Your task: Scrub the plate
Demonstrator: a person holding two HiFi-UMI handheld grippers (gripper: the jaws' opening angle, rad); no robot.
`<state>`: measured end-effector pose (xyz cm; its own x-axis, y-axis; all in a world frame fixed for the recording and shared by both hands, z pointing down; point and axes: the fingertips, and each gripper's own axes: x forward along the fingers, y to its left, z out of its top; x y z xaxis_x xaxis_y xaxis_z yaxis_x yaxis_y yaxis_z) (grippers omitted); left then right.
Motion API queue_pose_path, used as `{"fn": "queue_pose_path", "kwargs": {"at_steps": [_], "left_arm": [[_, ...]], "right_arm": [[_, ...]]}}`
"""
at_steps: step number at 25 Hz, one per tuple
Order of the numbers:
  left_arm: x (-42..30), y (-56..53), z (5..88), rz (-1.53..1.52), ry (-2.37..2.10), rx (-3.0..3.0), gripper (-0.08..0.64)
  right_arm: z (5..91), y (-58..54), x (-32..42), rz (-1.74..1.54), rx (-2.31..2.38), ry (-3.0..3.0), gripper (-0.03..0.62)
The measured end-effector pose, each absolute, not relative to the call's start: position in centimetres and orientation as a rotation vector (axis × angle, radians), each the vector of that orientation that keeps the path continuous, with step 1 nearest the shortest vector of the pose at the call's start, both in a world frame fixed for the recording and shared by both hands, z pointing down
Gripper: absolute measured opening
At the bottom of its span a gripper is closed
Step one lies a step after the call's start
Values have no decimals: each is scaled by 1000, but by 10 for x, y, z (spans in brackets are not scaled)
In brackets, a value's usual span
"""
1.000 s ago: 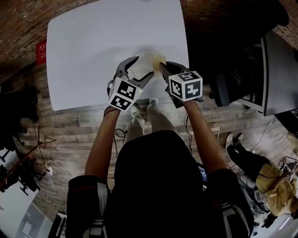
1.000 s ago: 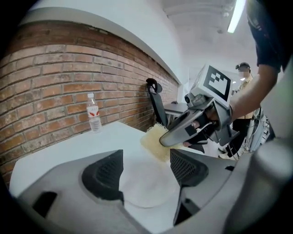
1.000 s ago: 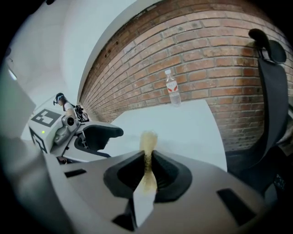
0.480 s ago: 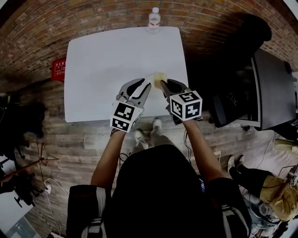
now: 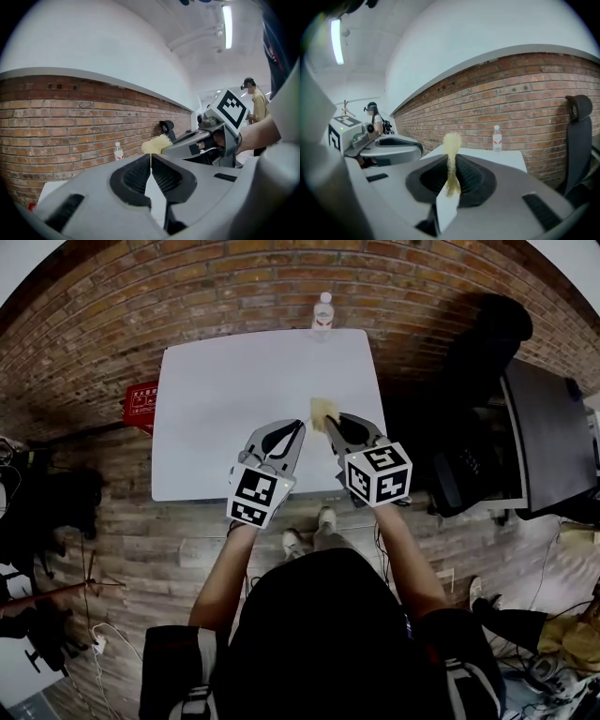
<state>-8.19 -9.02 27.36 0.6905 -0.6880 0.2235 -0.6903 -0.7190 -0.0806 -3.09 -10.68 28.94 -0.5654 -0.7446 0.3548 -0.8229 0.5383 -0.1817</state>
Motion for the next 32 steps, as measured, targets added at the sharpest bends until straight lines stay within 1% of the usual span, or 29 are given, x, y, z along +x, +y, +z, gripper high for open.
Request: {"fn": "queue_pose_path", "kwargs": {"at_steps": [9,19,32], "left_arm": [[-90,-53,261,258,-1106,2893,20],[-93,-30,253,223,-1053,2919,20],[-80,-19,238,215,-1085,2933,20]], "right_arm": [[259,-68,-45,388,1374,-2592,41],[254,-40,-44,403,1427,-2588,41],[244,-28,-35,314,1400,-2591,41]]}}
